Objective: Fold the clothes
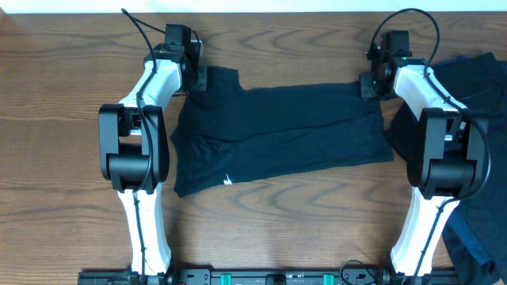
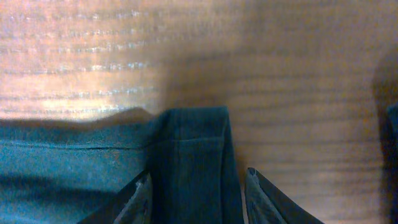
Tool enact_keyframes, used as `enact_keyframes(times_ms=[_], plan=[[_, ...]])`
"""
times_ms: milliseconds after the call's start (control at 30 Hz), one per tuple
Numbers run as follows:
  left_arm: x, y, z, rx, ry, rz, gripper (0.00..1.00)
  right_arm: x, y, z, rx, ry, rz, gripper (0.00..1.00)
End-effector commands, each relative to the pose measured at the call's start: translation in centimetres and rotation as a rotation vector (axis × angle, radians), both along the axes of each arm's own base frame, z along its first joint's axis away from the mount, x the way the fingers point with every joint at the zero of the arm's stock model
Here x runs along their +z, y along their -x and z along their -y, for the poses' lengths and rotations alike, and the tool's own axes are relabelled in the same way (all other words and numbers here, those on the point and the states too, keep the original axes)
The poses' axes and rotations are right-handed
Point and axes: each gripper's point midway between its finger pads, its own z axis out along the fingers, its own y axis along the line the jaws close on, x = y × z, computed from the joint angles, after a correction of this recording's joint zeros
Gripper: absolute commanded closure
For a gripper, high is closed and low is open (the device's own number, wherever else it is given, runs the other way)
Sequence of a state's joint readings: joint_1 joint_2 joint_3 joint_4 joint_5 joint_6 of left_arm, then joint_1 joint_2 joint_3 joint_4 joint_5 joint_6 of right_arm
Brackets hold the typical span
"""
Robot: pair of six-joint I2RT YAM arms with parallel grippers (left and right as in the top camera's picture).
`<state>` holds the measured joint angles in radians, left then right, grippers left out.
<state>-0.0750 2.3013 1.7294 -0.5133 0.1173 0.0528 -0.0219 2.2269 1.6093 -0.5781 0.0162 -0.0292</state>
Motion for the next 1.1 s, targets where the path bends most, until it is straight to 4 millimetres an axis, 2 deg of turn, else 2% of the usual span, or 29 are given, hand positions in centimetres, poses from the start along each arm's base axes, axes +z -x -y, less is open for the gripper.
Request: enact_keyframes(times_ms=[0,167,333,433,467,567,700,833,933,1067], plan=[[-2.1,1.4,0.0,-0.008,-0.005,-0.065,0.94,-2.4,0.1,0.0,-0.010,0.008,-0.028,0.54],[-2.1,1.4,0.0,-0.009,-0.005,-0.064,0.94,-2.3,-0.1,0.1,-0.018,0.002,-0.017,0.65],[-2.1,1.2,0.1,-0.009,-0.004,-0.056,0.94,-2.6,-0.1,0.0,-0.016,-0.002,-0.022,0.71],[-2.0,1.0,0.1,-0.009,-0.003,-0.047,0.94,-2.9,0.0,0.0,-0.017,-0.002,-0.027,0.83],[-2.0,0.9,0.1,-0.009,-0.003,-0.043,0.94,-2.9,0.0,0.0,-0.017,-0.002,-0.026,0.97],[-1.6,0.6,0.1,-0.009,-0.002,-0.032,0.94,-2.4,-0.8,-0.1,-0.014,-0.004,0.006,0.99],[0.6,-0.2,0.2,-0.007,0.002,0.009,0.94,-1.1,-1.8,-0.4,-0.004,-0.020,0.040,0.99],[4.4,-0.5,0.2,0.002,0.011,0.070,0.94,1.1,-2.4,-1.1,0.014,-0.061,0.062,0.99],[7.1,-0.1,0.2,0.002,0.013,0.095,0.94,2.8,-2.2,-1.2,0.015,-0.061,0.067,0.99],[9.7,1.0,0.1,0.002,0.014,0.104,0.94,4.2,-1.0,-1.2,0.014,-0.061,0.042,0.99]])
